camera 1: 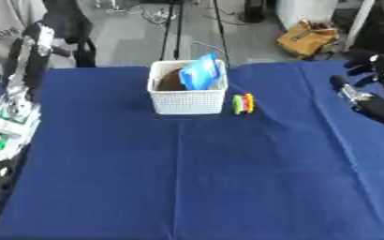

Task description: Pick up objects on the table and place them in the box.

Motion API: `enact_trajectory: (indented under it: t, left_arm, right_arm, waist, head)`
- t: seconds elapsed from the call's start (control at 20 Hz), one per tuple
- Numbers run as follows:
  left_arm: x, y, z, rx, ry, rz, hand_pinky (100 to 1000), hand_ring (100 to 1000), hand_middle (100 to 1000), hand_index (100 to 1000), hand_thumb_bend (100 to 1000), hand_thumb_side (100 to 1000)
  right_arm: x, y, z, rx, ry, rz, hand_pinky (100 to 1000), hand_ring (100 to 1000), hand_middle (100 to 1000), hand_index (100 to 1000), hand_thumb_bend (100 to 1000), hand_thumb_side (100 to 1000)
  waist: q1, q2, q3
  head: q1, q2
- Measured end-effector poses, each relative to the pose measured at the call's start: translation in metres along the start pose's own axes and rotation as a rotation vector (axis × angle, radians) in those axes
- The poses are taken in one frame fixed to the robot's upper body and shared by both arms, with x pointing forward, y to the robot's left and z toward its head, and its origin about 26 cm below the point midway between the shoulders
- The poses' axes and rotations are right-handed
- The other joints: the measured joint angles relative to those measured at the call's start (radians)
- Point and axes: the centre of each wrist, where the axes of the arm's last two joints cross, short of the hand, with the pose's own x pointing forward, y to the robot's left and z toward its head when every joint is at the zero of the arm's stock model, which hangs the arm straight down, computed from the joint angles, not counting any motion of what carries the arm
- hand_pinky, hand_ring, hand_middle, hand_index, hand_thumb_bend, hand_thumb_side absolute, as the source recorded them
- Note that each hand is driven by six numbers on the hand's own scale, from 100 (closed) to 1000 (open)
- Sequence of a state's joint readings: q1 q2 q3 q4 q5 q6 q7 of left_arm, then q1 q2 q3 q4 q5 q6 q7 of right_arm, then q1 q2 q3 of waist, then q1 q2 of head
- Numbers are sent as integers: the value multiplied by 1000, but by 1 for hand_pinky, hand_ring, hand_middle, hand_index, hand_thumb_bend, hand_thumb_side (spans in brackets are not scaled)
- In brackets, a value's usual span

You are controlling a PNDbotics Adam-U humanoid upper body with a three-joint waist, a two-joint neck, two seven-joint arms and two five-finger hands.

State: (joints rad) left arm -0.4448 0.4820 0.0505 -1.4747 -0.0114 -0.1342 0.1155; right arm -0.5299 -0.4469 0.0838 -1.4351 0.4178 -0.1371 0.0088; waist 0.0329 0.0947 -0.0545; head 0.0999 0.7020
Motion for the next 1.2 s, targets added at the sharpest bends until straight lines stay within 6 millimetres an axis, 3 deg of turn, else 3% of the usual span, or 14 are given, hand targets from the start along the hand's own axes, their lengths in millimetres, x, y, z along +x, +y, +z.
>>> enact_trajectory:
  t: [0.3, 0.7, 0.85, 1.05, 1.1, 1.2]
  left_arm:
    - [-10, 5, 20, 3, 6, 65, 591, 774, 717, 806, 436, 1000]
    - [-13, -2, 24, 7, -4, 92, 614, 782, 731, 826, 367, 1000]
    - [-15, -4, 25, 21, 1, 86, 660, 791, 738, 844, 339, 1000]
    - [-15, -4, 25, 64, 2, 69, 762, 829, 763, 867, 142, 1000]
    - [-15, -4, 25, 79, 1, 64, 850, 880, 808, 903, 100, 1000]
    - [-15, -4, 25, 114, -4, 60, 876, 906, 834, 921, 100, 1000]
  right_arm:
    - [-1, 0, 1, -4, 4, 0, 633, 743, 738, 919, 436, 659]
    - [-1, 0, 1, -6, 5, -1, 633, 743, 738, 920, 434, 661]
    - [-1, 0, 1, -7, 5, -1, 633, 743, 738, 920, 433, 662]
    - [-1, 0, 1, -8, 4, -1, 633, 743, 738, 920, 432, 665]
    - [-1, 0, 1, -8, 4, -1, 633, 743, 738, 920, 432, 666]
    - [-1, 0, 1, -9, 3, -1, 633, 743, 739, 920, 432, 666]
  waist:
    - [-4, -3, 9]
    - [-4, -3, 7]
    - [-4, -3, 6]
    - [-4, -3, 6]
    - [-4, -3, 6]
    - [-4, -3, 6]
  head:
    - [-3, 8]
    - [-8, 8]
    - [-9, 8]
    - [-12, 8]
    - [-12, 8]
    - [-13, 8]
